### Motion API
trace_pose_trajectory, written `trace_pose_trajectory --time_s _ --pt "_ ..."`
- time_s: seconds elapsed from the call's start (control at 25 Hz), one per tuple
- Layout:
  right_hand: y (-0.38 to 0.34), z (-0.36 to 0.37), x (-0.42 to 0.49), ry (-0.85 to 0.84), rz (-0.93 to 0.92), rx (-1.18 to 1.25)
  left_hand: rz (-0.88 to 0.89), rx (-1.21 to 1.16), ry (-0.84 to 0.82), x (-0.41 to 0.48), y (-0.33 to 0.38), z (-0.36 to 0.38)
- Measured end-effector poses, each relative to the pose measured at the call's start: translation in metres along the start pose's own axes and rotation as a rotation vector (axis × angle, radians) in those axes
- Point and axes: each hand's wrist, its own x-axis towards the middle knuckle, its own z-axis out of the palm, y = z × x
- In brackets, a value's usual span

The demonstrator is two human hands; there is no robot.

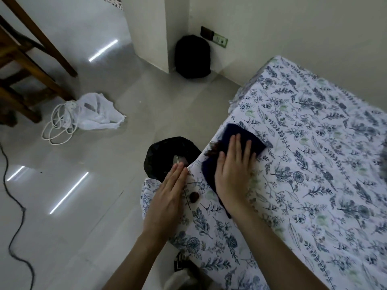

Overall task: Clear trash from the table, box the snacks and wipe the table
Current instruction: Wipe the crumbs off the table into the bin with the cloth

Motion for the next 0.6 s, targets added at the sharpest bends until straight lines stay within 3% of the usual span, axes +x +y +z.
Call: trace_pose_trajectory --time_s 0.2,0.4,0.6 --pt "-0.006 0.008 0.017 -0.077 -0.2 -0.012 -0.025 0.012 0.022 0.0 0.003 -0.002" --pt "0.055 -0.022 -0.01 -0.113 -0.128 0.031 -0.042 -0.056 0.002 0.003 0.004 -0.005" --pt "0.08 -0.05 -0.115 -0.117 -0.026 -0.011 -0.118 -0.163 -0.006 -0.014 -0.002 -0.01"
